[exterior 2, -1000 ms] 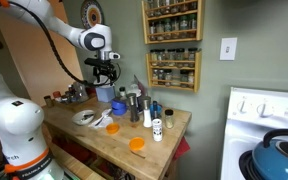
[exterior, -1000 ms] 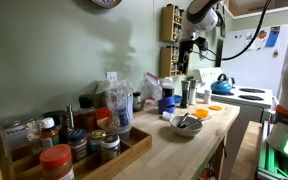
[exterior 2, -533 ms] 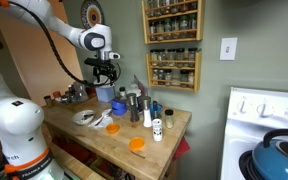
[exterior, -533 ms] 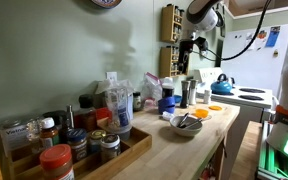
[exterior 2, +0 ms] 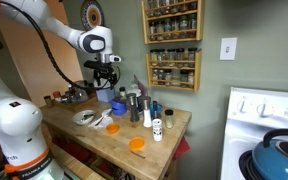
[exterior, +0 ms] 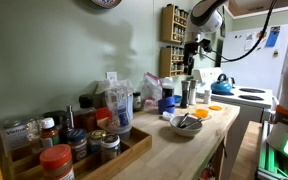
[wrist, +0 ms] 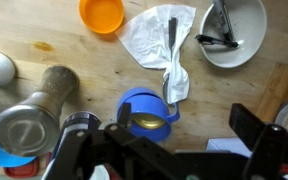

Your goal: Pick up the orange bowl and put it in the blue stacked bowl

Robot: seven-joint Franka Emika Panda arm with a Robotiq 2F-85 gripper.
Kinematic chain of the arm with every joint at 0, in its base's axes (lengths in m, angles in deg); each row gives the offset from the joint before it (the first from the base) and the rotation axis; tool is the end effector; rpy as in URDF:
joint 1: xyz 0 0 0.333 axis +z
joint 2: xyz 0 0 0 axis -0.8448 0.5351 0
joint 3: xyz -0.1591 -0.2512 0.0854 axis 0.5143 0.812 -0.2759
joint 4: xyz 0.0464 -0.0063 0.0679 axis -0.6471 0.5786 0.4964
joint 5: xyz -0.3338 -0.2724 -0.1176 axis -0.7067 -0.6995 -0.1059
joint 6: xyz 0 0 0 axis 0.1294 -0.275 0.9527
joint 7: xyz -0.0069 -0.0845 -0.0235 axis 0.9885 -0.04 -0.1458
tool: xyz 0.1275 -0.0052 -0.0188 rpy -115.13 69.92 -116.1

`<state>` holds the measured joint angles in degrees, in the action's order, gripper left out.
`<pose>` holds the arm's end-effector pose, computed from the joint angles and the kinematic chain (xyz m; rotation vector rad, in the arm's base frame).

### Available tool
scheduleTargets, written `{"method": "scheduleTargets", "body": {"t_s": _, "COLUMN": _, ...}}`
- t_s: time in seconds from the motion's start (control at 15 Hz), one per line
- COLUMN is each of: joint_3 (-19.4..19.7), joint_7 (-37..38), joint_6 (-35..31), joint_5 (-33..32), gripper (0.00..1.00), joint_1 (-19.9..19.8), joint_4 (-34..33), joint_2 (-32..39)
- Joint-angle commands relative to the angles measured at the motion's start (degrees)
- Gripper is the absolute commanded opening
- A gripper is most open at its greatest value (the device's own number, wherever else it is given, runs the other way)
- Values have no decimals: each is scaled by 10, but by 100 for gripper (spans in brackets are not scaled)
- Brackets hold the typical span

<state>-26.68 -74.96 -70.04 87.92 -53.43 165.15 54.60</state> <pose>0.4821 0.0130 0.3730 -2.9249 -0.3435 -0.0159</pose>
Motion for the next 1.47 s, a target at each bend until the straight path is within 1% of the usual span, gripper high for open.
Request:
{"method": "scheduleTargets", "body": {"t_s": 0.0, "joint_3": 12, "joint_7": -14, "joint_6": -3, "joint_5": -10, "gripper": 100, "joint_1": -23, "joint_4": 80, "joint_2": -66}}
{"method": "scheduleTargets", "body": {"t_s": 0.2, "joint_3": 48, "joint_7": -66, "joint_6": 12, "joint_5": 6, "gripper": 100, "joint_1": -33, "joint_4": 125, "joint_2": -94}}
{"method": "scheduleTargets", "body": {"t_s": 0.27, "joint_3": 29, "joint_7": -33, "joint_6": 4, "joint_5": -1, "gripper": 100, "joint_1": -26, "joint_4": 85, "joint_2": -57}}
{"method": "scheduleTargets", "body": {"t_s": 0.4, "joint_3": 45, "joint_7": -53, "joint_6": 4, "joint_5": -1, "gripper": 100, "joint_1": -31, "joint_4": 109, "joint_2": -73}}
{"method": "scheduleTargets", "body": {"t_s": 0.47, "joint_3": 48, "joint_7": -56, "joint_6": 4, "joint_5": -1, "gripper": 100, "joint_1": -31, "joint_4": 113, "joint_2": -77}}
{"method": "scheduleTargets", "body": {"t_s": 1.4, "joint_3": 47, "joint_7": -58, "joint_6": 4, "joint_5": 0, "gripper": 100, "joint_1": -31, "joint_4": 115, "joint_2": -82}}
